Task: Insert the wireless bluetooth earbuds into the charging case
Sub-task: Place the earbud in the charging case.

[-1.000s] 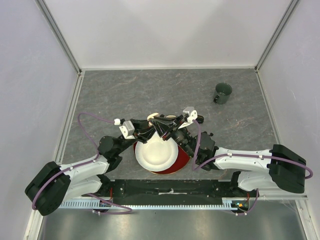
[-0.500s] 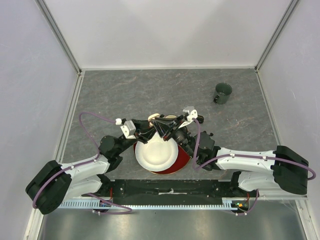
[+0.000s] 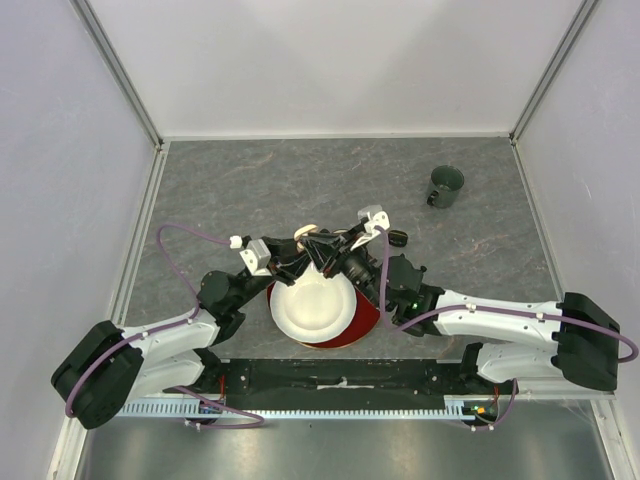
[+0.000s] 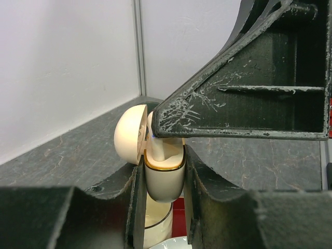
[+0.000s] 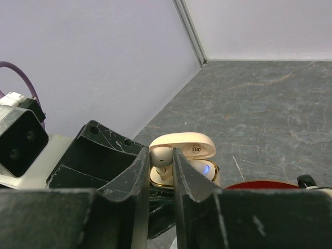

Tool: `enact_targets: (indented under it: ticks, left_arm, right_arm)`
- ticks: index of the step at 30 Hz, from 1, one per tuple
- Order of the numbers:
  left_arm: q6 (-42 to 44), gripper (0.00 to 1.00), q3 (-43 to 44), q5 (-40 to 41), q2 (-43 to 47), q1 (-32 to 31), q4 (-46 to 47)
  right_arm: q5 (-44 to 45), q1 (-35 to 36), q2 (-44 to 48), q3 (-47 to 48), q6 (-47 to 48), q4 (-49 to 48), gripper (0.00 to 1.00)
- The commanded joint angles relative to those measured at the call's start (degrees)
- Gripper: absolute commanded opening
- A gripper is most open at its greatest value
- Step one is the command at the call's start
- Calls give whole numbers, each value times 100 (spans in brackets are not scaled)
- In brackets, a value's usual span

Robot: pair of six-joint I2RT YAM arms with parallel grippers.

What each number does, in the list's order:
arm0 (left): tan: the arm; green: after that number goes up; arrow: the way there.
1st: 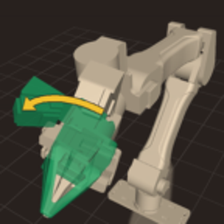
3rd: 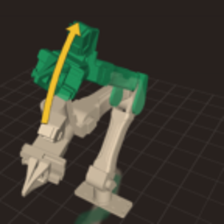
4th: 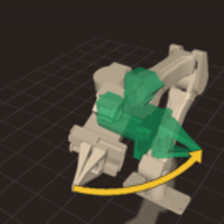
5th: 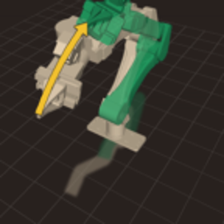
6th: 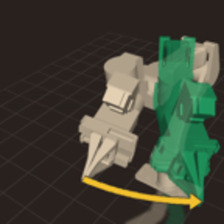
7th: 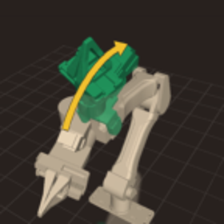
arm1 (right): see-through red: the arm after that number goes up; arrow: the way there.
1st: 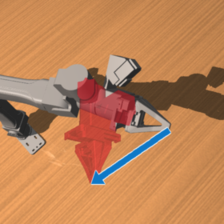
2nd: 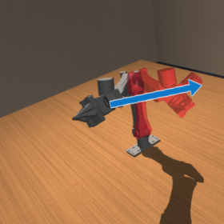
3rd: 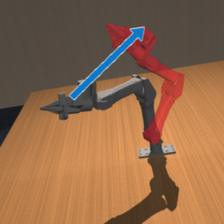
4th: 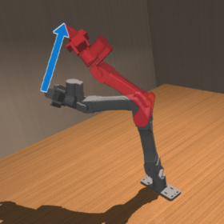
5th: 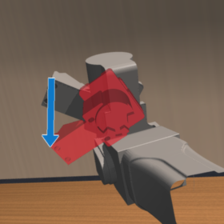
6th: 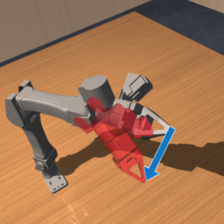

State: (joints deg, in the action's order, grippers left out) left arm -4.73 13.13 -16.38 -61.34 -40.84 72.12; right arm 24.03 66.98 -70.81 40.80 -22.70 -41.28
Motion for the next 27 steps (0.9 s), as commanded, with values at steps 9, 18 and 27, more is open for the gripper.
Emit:
enact_targets:
  ticks: [9, 18, 27]
  left_arm:
    - [69, 2, 85, 100, 140, -3, 1164]
    - [78, 2, 102, 144, 140, -3, 1164]
    - [78, 2, 103, 127, 157, -12, 1164]
  right_arm:
    - [137, 43, 23, 596, 196, 1526, 0]
    - [111, 61, 93, 649, 196, 1754, 0]
    - [119, 52, 41, 877, 125, 2141, 1]
